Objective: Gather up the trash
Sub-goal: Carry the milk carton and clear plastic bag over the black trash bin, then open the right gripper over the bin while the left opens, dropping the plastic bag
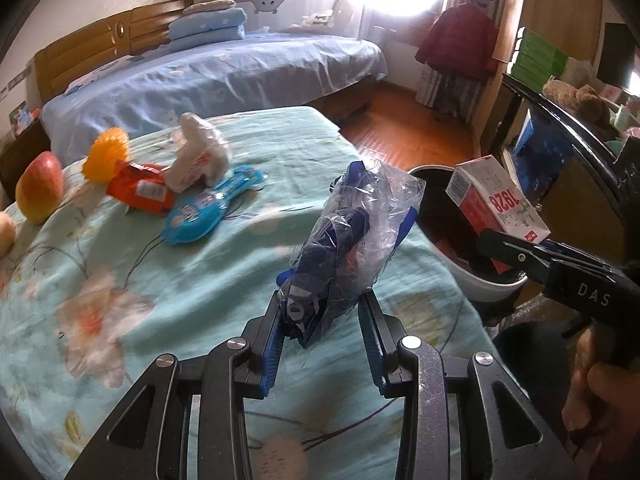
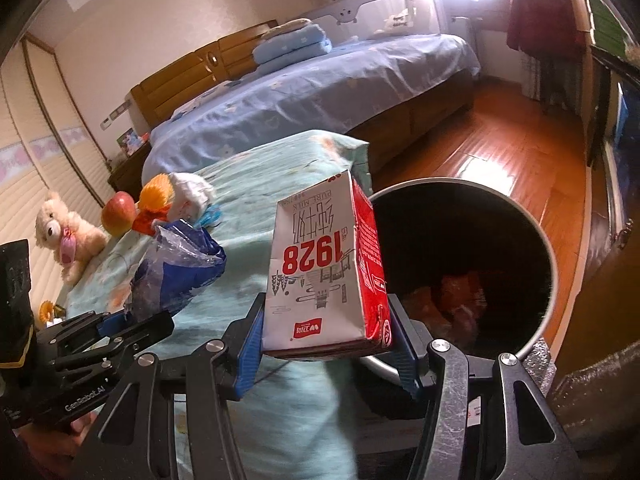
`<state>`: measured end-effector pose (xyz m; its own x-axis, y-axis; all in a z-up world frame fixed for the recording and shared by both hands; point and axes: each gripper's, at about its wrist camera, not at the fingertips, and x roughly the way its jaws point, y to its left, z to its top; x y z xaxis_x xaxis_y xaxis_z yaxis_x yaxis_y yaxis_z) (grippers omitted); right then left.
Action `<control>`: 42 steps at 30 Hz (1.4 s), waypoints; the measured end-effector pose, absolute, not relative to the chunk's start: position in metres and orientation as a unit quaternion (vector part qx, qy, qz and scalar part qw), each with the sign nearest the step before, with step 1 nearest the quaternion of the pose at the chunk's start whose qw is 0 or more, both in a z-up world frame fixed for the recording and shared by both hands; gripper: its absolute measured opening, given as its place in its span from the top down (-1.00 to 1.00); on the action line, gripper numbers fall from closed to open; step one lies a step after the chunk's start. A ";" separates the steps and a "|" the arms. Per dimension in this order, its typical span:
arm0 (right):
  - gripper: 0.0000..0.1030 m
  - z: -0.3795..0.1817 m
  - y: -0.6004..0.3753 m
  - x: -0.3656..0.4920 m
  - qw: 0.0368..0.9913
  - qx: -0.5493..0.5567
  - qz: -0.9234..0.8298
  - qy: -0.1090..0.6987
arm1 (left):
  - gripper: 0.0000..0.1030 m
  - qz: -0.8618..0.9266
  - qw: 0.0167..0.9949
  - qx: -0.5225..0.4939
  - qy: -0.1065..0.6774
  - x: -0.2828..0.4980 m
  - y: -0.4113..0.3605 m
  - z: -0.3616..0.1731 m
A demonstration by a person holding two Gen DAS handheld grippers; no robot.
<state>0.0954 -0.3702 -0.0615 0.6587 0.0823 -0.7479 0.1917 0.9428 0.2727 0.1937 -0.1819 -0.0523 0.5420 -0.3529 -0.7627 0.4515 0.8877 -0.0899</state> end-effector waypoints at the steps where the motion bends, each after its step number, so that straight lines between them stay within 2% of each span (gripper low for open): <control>1: -0.10 -0.062 -0.374 0.095 0.895 0.168 -0.034 0.412 | 0.32 -0.232 0.876 0.060 0.420 0.195 -0.185 -0.052; 42: -0.10 -0.089 -0.465 0.109 0.868 0.215 -0.099 0.437 | 0.30 -0.284 0.843 0.101 0.445 0.249 -0.299 -0.068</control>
<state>0.1087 -0.4650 -0.0892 0.5986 0.0167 -0.8009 0.3591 0.8881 0.2868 0.2491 -0.2987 -0.0679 0.4430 -0.3894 -0.8076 0.5692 0.8181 -0.0822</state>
